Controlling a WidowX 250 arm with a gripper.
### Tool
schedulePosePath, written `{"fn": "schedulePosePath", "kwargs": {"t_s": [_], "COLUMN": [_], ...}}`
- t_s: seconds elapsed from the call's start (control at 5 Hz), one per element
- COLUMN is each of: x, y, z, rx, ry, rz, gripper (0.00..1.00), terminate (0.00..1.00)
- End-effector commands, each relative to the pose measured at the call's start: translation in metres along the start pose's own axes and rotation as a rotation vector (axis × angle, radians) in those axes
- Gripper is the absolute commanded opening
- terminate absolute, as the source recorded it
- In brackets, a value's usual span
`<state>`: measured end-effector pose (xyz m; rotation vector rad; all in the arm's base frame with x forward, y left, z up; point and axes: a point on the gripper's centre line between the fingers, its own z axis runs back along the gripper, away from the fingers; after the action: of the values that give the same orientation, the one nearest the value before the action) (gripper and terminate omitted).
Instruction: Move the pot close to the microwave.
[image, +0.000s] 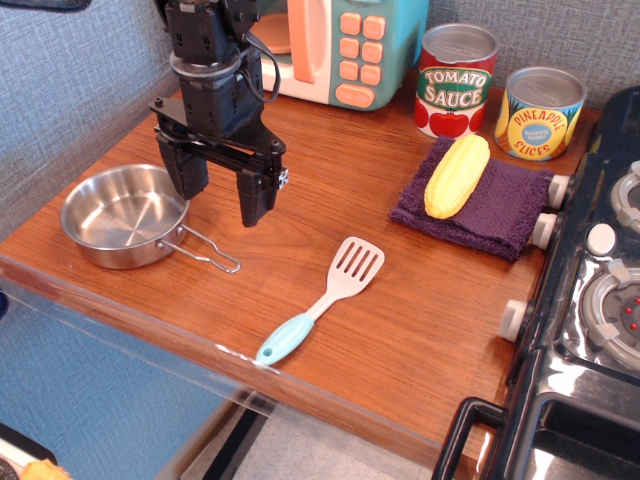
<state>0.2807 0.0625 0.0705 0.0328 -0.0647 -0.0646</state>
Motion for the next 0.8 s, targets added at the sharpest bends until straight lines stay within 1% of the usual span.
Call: {"fn": "schedulePosePath", "kwargs": {"t_s": [0.0, 0.2, 0.4, 0.6], "x": [0.0, 0.002, 0.003, 0.002], "y": [0.0, 0.008, 0.025, 0.056], "z": [0.0, 0.003, 0.008, 0.014], "rx": [0.0, 0.014, 0.025, 0.046], "ry": [0.0, 0.002, -0.008, -0.02], "rz": [0.0, 0.007, 0.02, 0.027], "gripper": [1.0, 1.0, 1.0, 1.0], "terminate": [0.0, 0.0, 0.0, 0.0]}}
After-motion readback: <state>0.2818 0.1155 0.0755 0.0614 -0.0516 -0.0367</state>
